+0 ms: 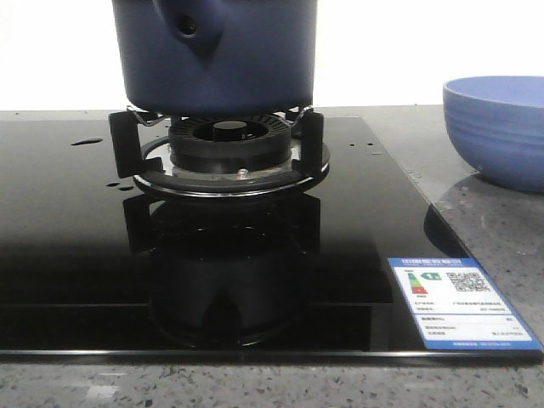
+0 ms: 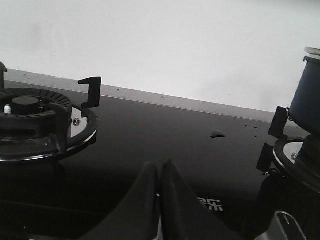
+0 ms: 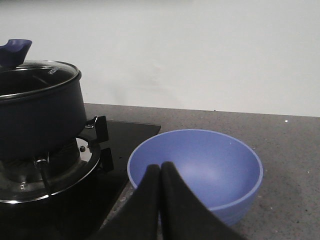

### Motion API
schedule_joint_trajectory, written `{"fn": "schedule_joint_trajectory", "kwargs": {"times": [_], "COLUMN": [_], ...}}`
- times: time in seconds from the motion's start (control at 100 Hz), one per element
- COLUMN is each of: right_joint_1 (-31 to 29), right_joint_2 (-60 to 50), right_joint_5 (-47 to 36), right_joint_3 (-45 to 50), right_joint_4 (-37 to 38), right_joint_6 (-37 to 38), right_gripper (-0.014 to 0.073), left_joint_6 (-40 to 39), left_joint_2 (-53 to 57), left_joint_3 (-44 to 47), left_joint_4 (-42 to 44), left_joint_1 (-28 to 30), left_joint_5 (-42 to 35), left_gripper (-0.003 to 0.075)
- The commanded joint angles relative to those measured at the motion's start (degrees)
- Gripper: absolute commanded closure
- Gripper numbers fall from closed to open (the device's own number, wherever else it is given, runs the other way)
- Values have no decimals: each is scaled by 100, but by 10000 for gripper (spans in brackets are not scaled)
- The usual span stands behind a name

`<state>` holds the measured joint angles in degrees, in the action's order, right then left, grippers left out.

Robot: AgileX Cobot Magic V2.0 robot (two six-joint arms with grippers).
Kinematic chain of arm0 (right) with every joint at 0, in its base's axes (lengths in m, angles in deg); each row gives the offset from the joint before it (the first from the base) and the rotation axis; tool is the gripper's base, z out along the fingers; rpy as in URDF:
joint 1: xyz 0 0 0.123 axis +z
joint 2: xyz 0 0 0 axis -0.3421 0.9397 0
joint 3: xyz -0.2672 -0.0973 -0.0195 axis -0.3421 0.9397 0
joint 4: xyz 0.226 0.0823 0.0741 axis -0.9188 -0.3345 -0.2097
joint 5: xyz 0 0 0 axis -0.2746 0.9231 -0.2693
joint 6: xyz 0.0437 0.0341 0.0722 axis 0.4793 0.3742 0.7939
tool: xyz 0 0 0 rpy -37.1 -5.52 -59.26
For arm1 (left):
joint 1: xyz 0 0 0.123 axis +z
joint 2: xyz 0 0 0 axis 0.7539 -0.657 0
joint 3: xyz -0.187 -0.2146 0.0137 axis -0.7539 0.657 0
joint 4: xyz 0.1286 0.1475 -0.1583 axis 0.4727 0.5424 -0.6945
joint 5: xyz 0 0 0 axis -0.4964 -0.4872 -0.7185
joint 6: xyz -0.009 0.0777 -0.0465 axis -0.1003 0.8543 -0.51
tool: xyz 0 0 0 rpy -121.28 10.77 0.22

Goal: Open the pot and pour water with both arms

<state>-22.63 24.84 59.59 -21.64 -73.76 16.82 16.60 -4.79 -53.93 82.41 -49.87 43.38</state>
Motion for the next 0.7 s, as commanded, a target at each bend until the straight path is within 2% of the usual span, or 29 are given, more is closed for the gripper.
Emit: {"fn": "schedule_joint_trajectory", "kwargs": {"times": [0.0, 0.45, 0.59, 0.63, 0.69], "right_joint_1": [6, 6, 6, 6, 6], "right_joint_2": [50, 50, 50, 50, 50], "right_joint_5": [-260, -260, -504, -628, -772], "right_joint_3": [-146, -146, -146, -146, -157], "right_joint_4": [-119, -119, -83, 104, 1165], "right_joint_6": [-55, -55, -40, 178, 1320], "right_gripper": [645, 645, 645, 645, 645], "left_joint_6": [-68, -68, -68, -68, -68], "left_joint_2": [157, 157, 157, 157, 157], "left_joint_3": [191, 191, 191, 191, 191], "left_joint_4": [3, 3, 3, 3, 3], "left_joint_1": [-36, -36, -36, -36, -36], "left_joint_5": [-410, -410, -410, -410, -410], "left_gripper": [739, 739, 739, 739, 739]}}
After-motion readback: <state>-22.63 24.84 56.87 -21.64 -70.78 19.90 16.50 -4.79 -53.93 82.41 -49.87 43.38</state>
